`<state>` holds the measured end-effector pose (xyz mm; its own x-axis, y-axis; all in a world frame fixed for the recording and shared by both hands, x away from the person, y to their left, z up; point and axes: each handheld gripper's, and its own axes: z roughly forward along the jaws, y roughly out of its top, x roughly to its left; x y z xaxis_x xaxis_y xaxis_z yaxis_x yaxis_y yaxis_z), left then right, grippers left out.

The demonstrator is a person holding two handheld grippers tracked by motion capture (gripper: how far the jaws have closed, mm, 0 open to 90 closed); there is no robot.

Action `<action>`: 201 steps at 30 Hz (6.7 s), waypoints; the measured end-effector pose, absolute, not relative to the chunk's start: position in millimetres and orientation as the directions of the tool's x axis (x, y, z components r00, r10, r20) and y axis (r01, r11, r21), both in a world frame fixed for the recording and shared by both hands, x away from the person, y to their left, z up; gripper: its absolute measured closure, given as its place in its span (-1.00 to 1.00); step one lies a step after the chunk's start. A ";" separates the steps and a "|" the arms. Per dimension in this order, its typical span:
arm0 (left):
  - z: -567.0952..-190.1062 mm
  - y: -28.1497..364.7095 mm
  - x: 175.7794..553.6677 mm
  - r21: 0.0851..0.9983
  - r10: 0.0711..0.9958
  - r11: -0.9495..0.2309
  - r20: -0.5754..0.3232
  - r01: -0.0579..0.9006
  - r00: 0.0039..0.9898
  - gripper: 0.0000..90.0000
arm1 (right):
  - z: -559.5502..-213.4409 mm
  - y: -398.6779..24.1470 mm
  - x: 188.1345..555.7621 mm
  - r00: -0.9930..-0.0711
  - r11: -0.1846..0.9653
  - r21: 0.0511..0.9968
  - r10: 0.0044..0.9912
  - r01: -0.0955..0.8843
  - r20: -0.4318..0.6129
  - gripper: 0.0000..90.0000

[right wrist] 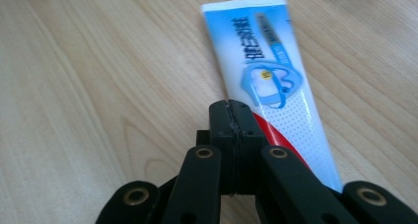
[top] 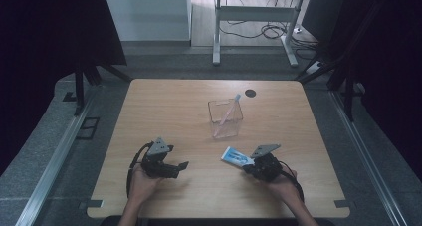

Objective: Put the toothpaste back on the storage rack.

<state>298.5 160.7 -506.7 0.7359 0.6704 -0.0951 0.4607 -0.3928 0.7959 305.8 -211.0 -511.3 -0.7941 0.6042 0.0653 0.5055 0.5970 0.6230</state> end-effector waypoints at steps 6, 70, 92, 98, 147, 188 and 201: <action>-506.8 160.1 298.4 0.797 0.671 -0.391 -0.097 0.461 0.736 -0.69 | -512.0 -214.6 312.5 -0.776 0.581 0.620 0.626 0.528 0.075 0.95; -512.3 155.8 299.9 0.774 0.661 -0.420 -0.098 0.474 0.744 -0.69 | -490.0 -195.0 360.7 -0.749 0.726 0.210 0.660 0.655 0.054 0.53; -518.6 154.7 302.4 0.745 0.653 -0.449 -0.103 0.493 0.750 -0.70 | -468.0 -209.0 350.2 -0.742 0.684 0.326 0.664 0.652 0.092 0.59; -521.8 152.7 302.8 0.728 0.648 -0.471 -0.097 0.498 0.755 -0.70 | -458.9 -213.6 348.6 -0.743 0.671 0.366 0.663 0.645 0.092 0.59; -523.7 148.9 301.5 0.725 0.627 -0.500 -0.074 0.474 0.775 -0.70 | -389.9 -200.0 376.9 -0.739 0.542 0.655 0.673 0.526 0.037 0.60; -524.6 148.7 302.6 0.730 0.620 -0.483 -0.104 0.483 0.778 -0.71 | -383.4 -174.6 416.8 -0.737 0.449 0.771 0.675 0.452 0.039 0.60; -524.8 149.5 303.3 0.736 0.617 -0.474 -0.113 0.483 0.778 -0.71 | -378.9 -164.3 428.3 -0.735 0.418 0.794 0.676 0.440 0.051 0.60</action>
<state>303.3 149.5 -524.8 0.7784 0.6174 -0.1135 0.4835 -0.4744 0.7357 428.3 -164.3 -378.9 -0.7350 0.6762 0.0513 0.4404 0.4184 0.7944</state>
